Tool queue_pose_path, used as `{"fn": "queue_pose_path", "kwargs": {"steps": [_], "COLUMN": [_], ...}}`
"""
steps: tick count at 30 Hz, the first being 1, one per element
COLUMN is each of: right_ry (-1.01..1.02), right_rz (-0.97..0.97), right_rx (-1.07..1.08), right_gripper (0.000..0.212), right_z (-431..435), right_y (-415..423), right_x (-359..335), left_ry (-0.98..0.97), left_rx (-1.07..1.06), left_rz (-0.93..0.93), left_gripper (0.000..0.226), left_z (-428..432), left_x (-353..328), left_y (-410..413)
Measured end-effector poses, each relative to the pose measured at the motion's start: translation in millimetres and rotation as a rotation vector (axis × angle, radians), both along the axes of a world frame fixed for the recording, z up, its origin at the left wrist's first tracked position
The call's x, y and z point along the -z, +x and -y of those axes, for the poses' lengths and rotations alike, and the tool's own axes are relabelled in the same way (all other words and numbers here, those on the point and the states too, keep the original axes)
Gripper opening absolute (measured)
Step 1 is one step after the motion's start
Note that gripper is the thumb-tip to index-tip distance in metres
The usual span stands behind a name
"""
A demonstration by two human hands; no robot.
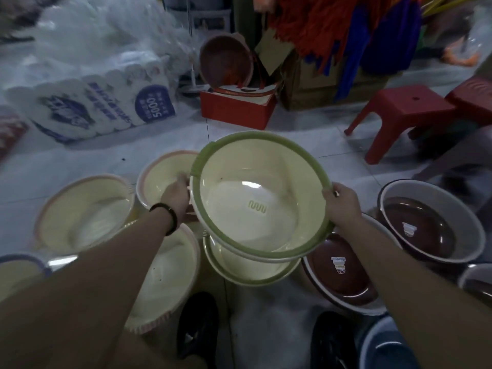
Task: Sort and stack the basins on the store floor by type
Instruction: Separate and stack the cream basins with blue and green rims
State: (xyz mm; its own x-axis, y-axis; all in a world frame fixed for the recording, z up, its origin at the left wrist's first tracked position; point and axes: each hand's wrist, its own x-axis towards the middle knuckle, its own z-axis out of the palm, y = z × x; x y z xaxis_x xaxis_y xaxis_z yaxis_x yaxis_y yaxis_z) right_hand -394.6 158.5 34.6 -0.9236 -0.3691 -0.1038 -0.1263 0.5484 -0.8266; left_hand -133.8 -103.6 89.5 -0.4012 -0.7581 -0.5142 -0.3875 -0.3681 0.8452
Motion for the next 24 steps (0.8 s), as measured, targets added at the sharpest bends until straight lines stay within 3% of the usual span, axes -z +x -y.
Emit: {"fn": "queue_pose_path", "kwargs": {"steps": [3, 6, 8, 11, 14, 24], "right_ry": [0.003, -0.018, -0.044, 0.004, 0.092, 0.219], "right_rz": [0.028, 0.098, 0.158, 0.316, 0.383, 0.508], "right_rx": [0.032, 0.044, 0.064, 0.142, 0.182, 0.005], "right_gripper": [0.022, 0.018, 0.021, 0.038, 0.018, 0.030], "right_z": [4.5, 9.7, 11.9, 13.6, 7.4, -8.4], "right_y": [5.1, 13.0, 14.8, 11.4, 14.5, 3.6], "right_x": [20.8, 28.0, 35.3, 56.6, 80.7, 180.3], "left_ry": [0.150, 0.054, 0.028, 0.079, 0.051, -0.059], "left_rx": [-0.083, 0.071, 0.065, 0.032, 0.112, 0.363], "left_rz": [-0.061, 0.091, 0.165, 0.215, 0.316, 0.663], "left_gripper": [0.062, 0.036, 0.031, 0.032, 0.030, 0.043], "left_z": [7.9, 1.3, -4.8, -10.0, -10.9, 2.9], "left_x": [7.9, 10.5, 20.3, 41.5, 63.8, 119.1], "left_y": [4.9, 7.8, 8.0, 5.0, 2.1, 0.7]}}
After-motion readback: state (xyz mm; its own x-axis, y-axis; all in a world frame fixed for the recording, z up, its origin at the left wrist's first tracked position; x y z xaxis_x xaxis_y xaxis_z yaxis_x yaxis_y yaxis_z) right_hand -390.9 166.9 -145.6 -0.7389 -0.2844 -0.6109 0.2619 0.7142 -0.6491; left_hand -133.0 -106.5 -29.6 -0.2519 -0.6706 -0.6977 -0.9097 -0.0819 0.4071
